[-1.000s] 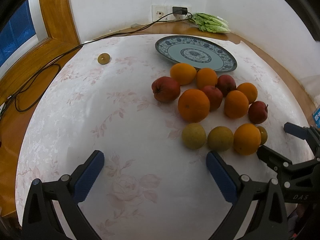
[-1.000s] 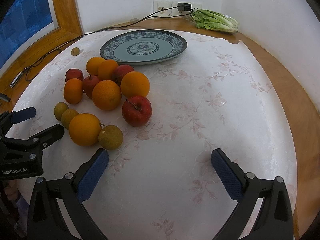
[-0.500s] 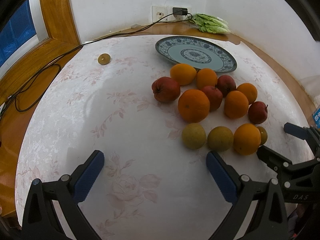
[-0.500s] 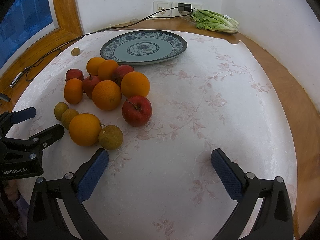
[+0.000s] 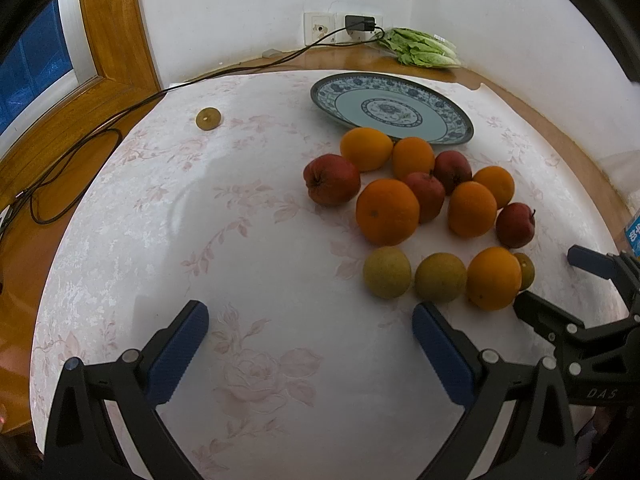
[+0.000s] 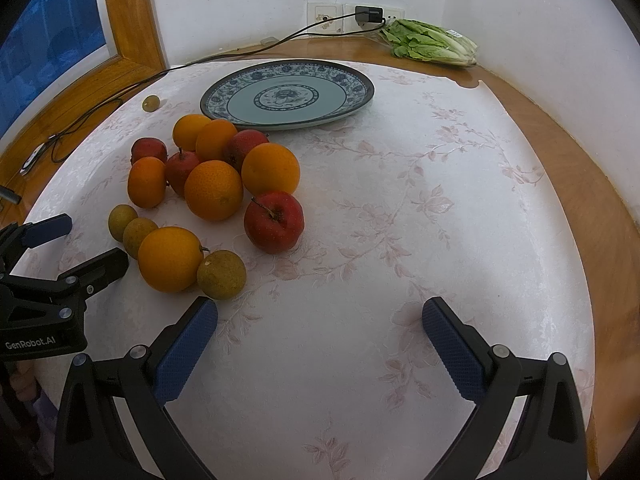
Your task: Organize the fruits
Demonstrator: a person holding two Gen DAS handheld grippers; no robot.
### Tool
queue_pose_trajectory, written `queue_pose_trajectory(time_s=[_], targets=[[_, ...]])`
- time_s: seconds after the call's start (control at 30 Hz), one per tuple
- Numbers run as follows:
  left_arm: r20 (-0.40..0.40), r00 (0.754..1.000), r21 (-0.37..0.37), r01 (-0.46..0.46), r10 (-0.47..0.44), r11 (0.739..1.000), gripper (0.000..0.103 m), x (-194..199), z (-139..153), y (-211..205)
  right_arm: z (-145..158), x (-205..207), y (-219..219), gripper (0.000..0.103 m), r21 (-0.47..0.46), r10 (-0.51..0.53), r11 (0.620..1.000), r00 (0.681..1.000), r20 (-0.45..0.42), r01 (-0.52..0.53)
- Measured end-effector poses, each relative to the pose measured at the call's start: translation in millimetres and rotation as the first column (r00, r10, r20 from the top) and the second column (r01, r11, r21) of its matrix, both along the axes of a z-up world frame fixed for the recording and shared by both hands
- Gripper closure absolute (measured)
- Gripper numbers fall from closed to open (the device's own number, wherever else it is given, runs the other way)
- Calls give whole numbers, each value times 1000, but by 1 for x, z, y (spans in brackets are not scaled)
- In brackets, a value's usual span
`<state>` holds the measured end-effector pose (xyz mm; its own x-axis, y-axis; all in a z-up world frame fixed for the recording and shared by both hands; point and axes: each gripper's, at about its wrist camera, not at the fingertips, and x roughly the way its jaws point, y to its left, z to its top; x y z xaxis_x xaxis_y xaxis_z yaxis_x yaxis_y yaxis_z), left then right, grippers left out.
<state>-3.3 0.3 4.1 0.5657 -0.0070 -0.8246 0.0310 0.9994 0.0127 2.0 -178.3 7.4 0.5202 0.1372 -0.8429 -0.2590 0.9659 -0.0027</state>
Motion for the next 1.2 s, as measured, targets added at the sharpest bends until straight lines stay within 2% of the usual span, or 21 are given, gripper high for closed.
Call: queue_pose_trajectory(time_s=[0.97,1.2], targets=[[2,1000,0,4,-4,1000,0,0,-3,-1,1,-5,5,0,-6,37,999,999,-23,-38],[-7,1000,-9,5,-5,1000,2,-1,-2,-2,4,-11,11,8,3,90,996,996,-23,-90]])
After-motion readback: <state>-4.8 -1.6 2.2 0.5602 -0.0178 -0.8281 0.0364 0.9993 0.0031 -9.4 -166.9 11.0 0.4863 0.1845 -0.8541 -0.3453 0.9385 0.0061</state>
